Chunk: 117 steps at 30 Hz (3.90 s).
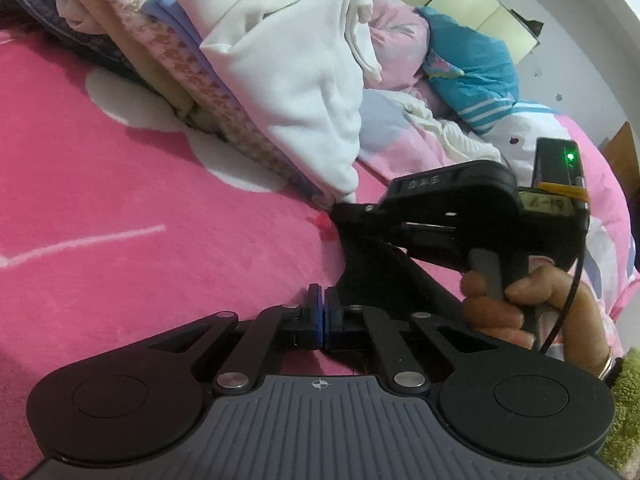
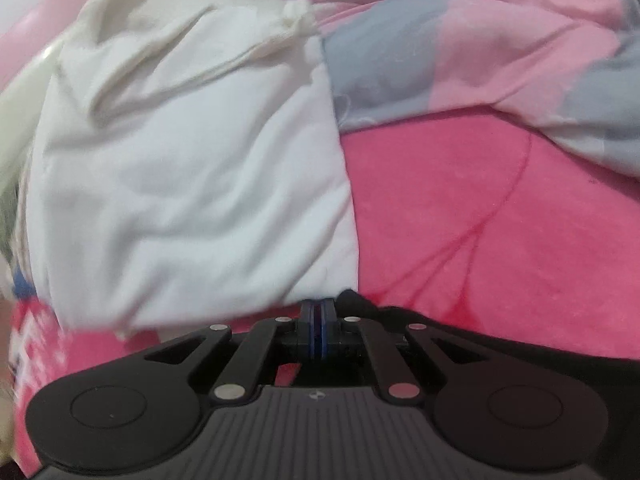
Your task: Fold clothes
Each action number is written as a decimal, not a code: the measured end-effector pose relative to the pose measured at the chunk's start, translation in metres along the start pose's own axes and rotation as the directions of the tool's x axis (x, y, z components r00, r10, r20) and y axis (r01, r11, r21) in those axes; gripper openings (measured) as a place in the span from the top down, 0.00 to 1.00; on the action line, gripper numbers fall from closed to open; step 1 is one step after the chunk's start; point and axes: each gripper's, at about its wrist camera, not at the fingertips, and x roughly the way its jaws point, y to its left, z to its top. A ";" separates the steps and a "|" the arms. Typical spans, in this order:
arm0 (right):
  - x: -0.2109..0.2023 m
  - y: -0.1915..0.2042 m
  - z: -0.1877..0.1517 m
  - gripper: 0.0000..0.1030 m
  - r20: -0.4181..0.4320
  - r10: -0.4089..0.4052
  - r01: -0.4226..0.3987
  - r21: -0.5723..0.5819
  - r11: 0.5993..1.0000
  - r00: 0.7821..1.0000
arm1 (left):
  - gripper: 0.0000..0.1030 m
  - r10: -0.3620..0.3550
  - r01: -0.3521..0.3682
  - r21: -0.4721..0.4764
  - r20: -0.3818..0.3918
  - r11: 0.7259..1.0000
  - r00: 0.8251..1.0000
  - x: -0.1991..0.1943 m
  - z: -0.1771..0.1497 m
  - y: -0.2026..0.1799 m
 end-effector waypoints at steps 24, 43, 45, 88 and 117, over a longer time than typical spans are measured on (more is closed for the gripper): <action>-0.177 -0.044 -0.095 0.97 0.123 -0.115 0.098 0.136 0.986 0.986 | 1.00 0.059 -0.051 0.119 -0.067 0.992 0.996 -0.014 0.003 -0.015; -0.086 -0.101 0.012 0.99 0.145 -0.306 0.244 0.337 0.909 0.941 | 0.98 0.059 -0.050 0.140 -0.064 0.989 0.996 -0.011 0.000 -0.007; -0.091 -0.082 0.008 0.98 0.120 -0.235 0.196 0.271 0.942 0.964 | 0.98 0.054 -0.045 0.133 -0.064 0.990 0.997 -0.011 0.000 -0.006; -0.456 -0.151 -0.358 0.95 0.448 -0.497 -0.068 0.789 0.610 0.743 | 0.75 0.006 -0.039 0.249 0.132 0.968 0.991 -0.049 0.006 -0.057; -0.357 -0.192 -0.341 0.95 0.529 -0.181 -0.216 0.602 0.769 0.829 | 0.74 -0.117 0.506 0.730 -0.515 0.460 0.849 0.178 -0.025 -0.218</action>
